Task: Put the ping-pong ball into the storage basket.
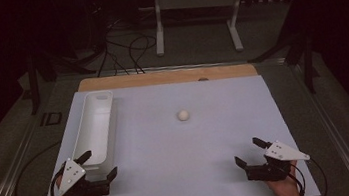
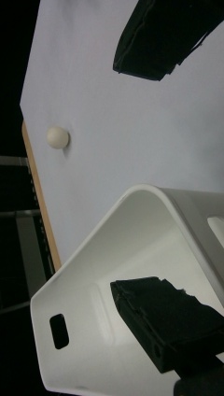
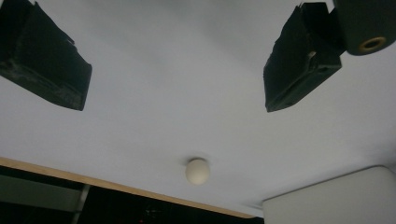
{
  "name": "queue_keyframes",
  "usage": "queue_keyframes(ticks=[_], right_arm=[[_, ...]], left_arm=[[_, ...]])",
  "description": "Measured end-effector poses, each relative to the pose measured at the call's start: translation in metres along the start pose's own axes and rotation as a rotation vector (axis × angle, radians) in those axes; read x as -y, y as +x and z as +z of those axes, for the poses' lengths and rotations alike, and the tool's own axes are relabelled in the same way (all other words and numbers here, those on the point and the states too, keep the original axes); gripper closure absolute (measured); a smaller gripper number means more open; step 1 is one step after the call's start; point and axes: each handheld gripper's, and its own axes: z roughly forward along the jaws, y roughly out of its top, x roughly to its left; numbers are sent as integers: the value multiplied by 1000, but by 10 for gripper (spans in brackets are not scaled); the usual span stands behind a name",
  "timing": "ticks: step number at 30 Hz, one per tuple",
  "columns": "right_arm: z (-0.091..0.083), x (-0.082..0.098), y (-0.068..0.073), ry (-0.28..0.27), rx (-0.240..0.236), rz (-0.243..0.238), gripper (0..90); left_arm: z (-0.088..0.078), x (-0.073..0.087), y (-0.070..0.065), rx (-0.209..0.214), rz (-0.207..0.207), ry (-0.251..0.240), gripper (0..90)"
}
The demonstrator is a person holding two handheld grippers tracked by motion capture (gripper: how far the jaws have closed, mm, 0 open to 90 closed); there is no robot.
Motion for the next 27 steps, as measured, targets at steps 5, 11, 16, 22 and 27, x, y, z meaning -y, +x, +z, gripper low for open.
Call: queue_keyframes(ticks=[5,11,16,22,27], right_arm=[[-1,-1,1,2,-5,5,70],[0,-2,1,1,0,3,70],[-1,-4,0,-1,9,22,70],[2,-12,1,1,6,19,70],[6,-18,2,7,10,19,71]], left_arm=[[-1,0,0,0,-10,-7,2],[0,1,-2,9,-2,-6,2],[0,1,-2,6,3,-2,2],[-2,2,-2,-1,-8,-8,2],[-2,2,-1,-2,-15,-9,2]])
